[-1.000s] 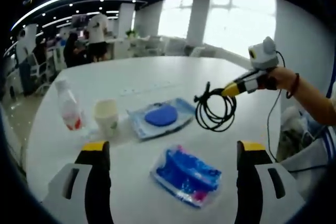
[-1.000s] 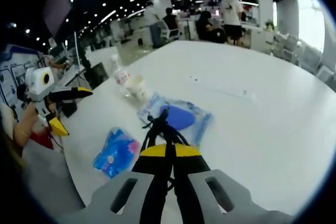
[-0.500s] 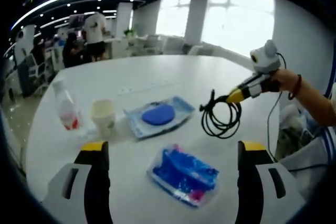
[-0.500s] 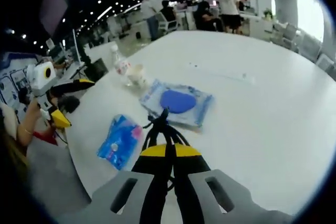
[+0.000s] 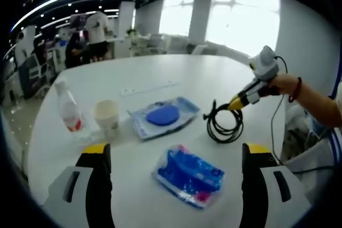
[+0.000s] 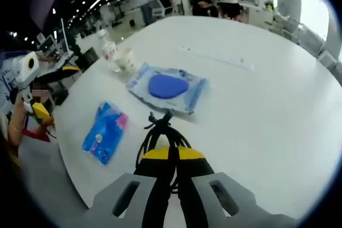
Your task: Arrange the tabletop items into an orderly group along one side of the table until the central work area is clear of visible clutter.
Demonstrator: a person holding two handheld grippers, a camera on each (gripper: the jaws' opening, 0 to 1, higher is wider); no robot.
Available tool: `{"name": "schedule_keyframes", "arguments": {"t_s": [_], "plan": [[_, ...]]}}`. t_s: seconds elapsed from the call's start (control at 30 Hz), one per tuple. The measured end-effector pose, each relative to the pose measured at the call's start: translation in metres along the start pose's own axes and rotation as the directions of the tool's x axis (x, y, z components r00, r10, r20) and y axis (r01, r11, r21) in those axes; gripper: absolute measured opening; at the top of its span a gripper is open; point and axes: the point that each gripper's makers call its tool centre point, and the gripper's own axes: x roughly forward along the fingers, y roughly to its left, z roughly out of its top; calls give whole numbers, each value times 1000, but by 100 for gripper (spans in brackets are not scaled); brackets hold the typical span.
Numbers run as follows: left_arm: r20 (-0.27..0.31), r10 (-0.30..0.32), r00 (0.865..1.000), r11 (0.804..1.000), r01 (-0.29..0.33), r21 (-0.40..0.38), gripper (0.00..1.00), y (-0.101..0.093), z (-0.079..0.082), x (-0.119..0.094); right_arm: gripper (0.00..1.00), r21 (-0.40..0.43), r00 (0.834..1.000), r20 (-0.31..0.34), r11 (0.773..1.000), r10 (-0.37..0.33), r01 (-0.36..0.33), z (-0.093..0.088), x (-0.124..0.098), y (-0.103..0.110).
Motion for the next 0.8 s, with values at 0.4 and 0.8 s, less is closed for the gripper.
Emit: {"name": "schedule_keyframes", "arguments": {"t_s": [0.4,0.8], "plan": [[-16,20,1000,1000,-21,-9,99,7,-4,-5,2,10,999,-43,1000,-12,13,-9,23,-17],[-21,43,999,998,-44,-54,99,14,-11,-16,3,50,996,-80,998,-28,32,-20,39,-27]]}}
